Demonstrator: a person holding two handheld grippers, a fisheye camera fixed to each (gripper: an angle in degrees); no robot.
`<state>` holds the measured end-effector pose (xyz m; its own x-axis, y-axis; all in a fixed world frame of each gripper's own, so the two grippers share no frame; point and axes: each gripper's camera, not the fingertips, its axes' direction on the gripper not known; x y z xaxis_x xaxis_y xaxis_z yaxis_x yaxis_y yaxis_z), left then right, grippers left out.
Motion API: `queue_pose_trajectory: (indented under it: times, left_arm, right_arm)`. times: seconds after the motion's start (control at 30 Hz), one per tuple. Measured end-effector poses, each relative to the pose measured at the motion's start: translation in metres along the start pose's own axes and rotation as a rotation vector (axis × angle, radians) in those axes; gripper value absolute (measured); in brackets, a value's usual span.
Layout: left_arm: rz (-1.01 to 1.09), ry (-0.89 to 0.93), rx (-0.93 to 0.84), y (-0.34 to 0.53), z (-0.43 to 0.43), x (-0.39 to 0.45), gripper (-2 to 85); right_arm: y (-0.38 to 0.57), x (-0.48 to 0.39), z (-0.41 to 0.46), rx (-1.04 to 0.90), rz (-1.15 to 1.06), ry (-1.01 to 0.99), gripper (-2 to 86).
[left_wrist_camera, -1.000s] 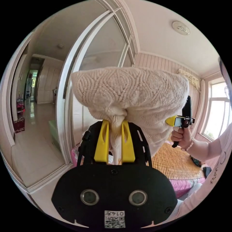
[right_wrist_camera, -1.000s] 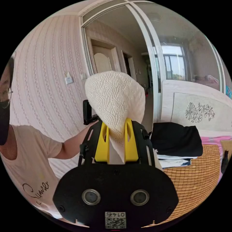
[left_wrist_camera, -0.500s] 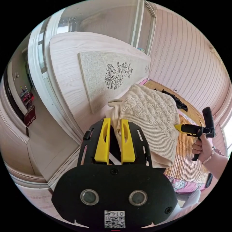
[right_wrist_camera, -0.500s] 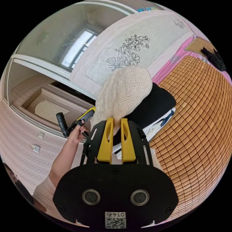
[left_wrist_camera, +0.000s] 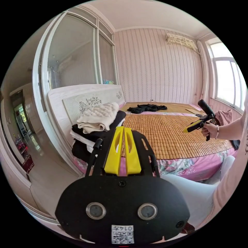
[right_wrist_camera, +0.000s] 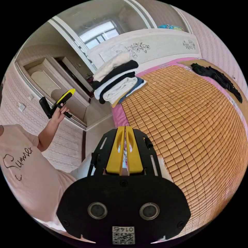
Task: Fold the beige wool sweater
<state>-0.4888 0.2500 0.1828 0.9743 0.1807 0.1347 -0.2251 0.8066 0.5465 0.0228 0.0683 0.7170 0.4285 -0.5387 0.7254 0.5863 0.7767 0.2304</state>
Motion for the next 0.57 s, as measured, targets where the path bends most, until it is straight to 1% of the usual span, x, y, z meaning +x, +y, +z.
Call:
queue_pose_trajectory:
  times: [0.03,0.07,0.13,0.17,0.2,0.23,0.27,0.33,0.37,0.43,0.47,0.53,0.57]
  left_arm:
    - [0.018,0.070,-0.012,0.012,0.006,0.039,-0.7]
    - [0.036,0.109,-0.017,0.015,0.009,0.060,-0.6]
    - [0.125,0.331,-0.010,0.018,0.025,0.142,0.1]
    - [0.152,0.393,-0.006,0.016,0.029,0.163,0.4]
    - [0.189,0.512,0.000,0.009,0.036,0.203,1.2]
    - [0.218,0.627,0.013,0.000,0.042,0.241,2.0]
    - [0.237,0.685,0.020,-0.005,0.045,0.260,2.6]
    - [0.348,0.858,0.044,-0.024,0.052,0.336,4.5]
    - [0.370,0.882,0.048,-0.029,0.054,0.354,4.9]
    - [0.437,0.993,0.045,-0.042,0.061,0.421,6.3]
    - [0.450,1.025,0.035,-0.045,0.063,0.436,6.7]
    - [0.501,1.117,-0.012,-0.050,0.073,0.493,8.7]
    - [0.509,1.131,-0.028,-0.051,0.076,0.506,9.0]
  right_arm:
    - [0.049,0.007,-0.017,-0.038,0.090,0.084,0.2]
    - [0.095,0.011,-0.036,-0.075,0.183,0.166,0.4]
    - [0.157,0.012,-0.065,-0.100,0.305,0.268,0.8]
    - [0.193,0.012,-0.084,-0.101,0.377,0.331,1.4]
    - [0.210,0.011,-0.095,-0.098,0.415,0.362,1.6]
    - [0.242,0.010,-0.115,-0.075,0.488,0.432,2.6]
    - [0.272,0.008,-0.137,-0.025,0.561,0.495,3.9]
    - [0.316,0.005,-0.167,0.079,0.656,0.575,5.9]
    - [0.345,0.003,-0.185,0.142,0.712,0.618,7.1]
    - [0.387,0.002,-0.208,0.213,0.797,0.681,8.9]
    - [0.414,0.003,-0.220,0.245,0.855,0.724,10.2]
    - [0.450,0.009,-0.237,0.257,0.942,0.778,11.5]
    - [0.471,0.016,-0.247,0.234,0.990,0.815,12.0]
